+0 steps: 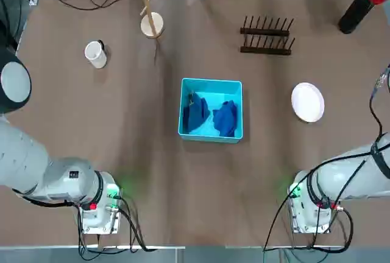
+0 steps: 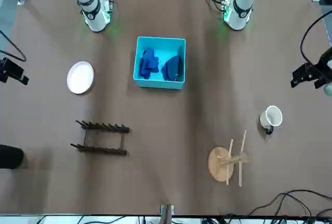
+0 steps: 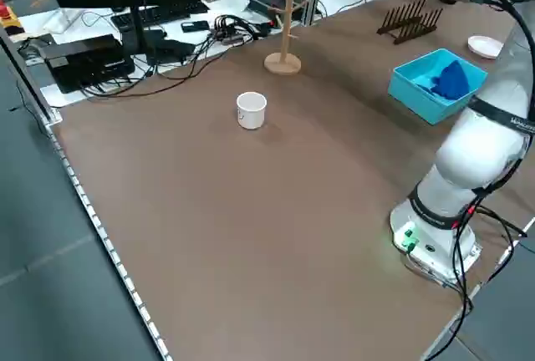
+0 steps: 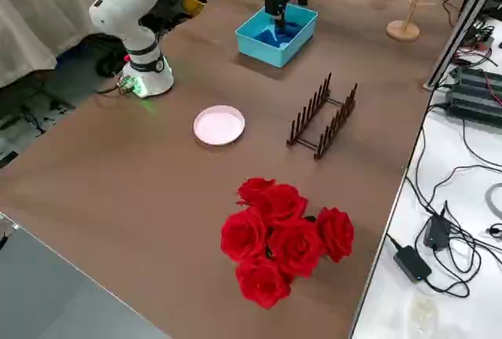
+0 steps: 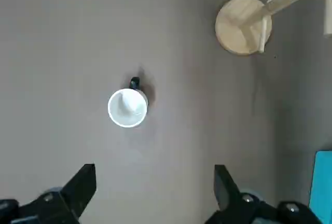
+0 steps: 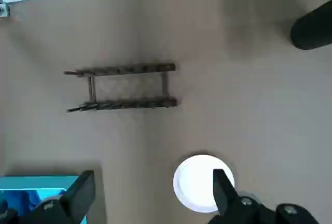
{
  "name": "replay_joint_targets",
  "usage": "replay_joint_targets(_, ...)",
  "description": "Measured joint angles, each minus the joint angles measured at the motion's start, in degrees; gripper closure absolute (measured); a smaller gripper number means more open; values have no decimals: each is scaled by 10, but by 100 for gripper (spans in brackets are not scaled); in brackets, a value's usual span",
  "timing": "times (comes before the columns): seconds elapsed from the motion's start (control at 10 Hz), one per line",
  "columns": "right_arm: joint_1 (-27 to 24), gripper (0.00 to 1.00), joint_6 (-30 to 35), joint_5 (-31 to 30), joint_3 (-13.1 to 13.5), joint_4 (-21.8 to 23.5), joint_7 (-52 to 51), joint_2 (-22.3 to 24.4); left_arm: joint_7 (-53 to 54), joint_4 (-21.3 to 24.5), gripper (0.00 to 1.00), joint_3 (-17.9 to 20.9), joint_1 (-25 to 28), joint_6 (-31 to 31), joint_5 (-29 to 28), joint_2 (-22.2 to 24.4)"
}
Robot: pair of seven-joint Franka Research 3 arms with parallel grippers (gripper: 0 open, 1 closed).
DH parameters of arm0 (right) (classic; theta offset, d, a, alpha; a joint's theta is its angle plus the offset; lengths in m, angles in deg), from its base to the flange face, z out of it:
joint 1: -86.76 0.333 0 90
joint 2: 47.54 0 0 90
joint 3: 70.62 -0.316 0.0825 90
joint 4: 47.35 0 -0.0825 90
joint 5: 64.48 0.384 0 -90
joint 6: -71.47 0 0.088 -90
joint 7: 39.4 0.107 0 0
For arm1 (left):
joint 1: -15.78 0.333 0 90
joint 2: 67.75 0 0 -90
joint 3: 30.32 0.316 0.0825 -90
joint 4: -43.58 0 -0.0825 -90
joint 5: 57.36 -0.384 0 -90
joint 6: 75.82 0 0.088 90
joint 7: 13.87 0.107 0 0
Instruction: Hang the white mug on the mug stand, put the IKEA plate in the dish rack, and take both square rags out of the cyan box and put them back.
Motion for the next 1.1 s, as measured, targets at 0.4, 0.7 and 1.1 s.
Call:
replay_joint_targets(0.4,3,0,14,0,1,0,-21,0,0,1,0,1,0,0,0,-3)
replay_joint_targets(0.7,3,0,26,-36,1,0,-23,0,2,4,2,17,1,22,0,-29)
replay_joint_targets(1.1,3,0,28,-75,1,1,-23,0,93,39,0,74,7,128,0,-121)
